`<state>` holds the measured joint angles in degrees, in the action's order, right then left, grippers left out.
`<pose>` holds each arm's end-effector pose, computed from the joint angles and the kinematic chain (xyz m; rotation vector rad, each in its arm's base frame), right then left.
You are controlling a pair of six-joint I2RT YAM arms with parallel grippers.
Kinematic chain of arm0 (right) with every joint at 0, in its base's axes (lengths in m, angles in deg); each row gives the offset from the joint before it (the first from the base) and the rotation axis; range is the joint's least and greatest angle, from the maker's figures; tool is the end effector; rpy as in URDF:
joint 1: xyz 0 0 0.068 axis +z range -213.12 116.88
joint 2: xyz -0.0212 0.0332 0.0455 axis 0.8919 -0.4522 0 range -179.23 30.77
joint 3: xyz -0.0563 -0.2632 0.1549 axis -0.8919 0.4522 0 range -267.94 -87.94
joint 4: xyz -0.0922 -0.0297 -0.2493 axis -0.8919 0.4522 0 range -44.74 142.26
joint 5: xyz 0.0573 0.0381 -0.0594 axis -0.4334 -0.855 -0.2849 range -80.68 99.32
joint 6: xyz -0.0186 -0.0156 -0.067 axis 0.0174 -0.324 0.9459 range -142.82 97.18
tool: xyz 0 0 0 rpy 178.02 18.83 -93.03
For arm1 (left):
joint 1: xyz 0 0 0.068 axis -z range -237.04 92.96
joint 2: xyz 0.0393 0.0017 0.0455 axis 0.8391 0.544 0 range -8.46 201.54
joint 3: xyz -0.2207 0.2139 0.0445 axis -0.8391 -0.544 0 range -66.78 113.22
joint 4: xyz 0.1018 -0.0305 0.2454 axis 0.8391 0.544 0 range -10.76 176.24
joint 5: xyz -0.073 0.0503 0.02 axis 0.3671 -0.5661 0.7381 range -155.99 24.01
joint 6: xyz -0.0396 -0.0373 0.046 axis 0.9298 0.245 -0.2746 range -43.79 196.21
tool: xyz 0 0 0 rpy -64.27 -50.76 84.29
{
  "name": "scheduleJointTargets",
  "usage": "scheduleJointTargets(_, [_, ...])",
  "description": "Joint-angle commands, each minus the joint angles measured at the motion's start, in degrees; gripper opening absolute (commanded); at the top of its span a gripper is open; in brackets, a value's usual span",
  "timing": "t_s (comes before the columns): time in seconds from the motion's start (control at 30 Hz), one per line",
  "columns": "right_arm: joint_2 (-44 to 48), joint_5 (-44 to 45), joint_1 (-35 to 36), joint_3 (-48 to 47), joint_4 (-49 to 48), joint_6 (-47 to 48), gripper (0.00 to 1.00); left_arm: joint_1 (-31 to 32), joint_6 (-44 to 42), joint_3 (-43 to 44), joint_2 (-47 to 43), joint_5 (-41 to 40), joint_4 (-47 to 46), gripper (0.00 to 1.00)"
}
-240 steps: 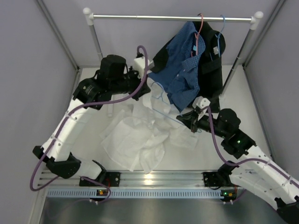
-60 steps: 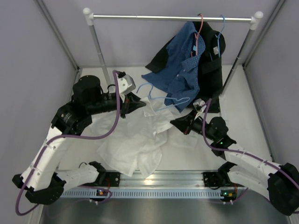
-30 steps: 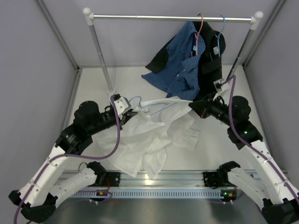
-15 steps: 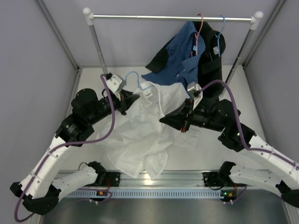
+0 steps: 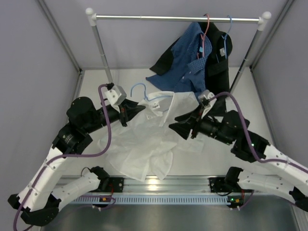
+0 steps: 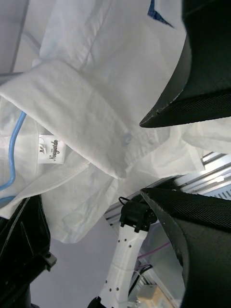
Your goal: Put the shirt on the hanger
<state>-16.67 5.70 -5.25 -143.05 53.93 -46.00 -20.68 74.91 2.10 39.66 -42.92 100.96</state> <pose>0.0972 0.1619 0.4272 -0.5608 1.6171 1.1335 0.1147 -0.1130 0.4820 0.8263 1.4208 -0.7909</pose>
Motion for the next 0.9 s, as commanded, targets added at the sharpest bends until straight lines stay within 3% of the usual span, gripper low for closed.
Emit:
scheduleJointTargets(0.0, [9.7,2.6,-0.3,-0.3,9.4,5.5,0.52,-0.2,-2.6,-0.5,-1.2,1.7,-1.1,0.00])
scheduleJointTargets(0.07, [12.4,-2.6,-0.7,-1.0,16.5,9.3,0.56,-0.1,-2.3,-0.4,-0.8,2.5,-1.1,0.00])
scheduleJointTargets(0.2, [16.0,-3.5,-0.7,-4.5,17.5,11.9,0.66,-0.2,-3.5,-0.6,0.7,11.2,-1.3,0.00])
scheduleJointTargets(0.4, [-0.1,-15.7,-0.7,-19.9,19.7,22.5,0.68,-0.2,-4.0,-0.2,5.0,30.2,-2.2,0.00])
scheduleJointTargets(0.67, [-10.8,-23.3,-0.7,-23.5,12.1,26.8,0.61,-0.2,-0.7,0.0,6.8,42.2,-7.5,0.00])
scheduleJointTargets(0.77, [-9.6,-24.9,-0.7,-20.2,5.9,25.5,0.53,-0.1,-0.7,0.1,7.8,44.1,-7.5,0.00])
scheduleJointTargets(0.87, [-8.2,-26.5,-0.7,-18.4,1.1,24.1,0.51,-0.1,-1.1,-0.2,8.6,45.4,-7.5,0.00])
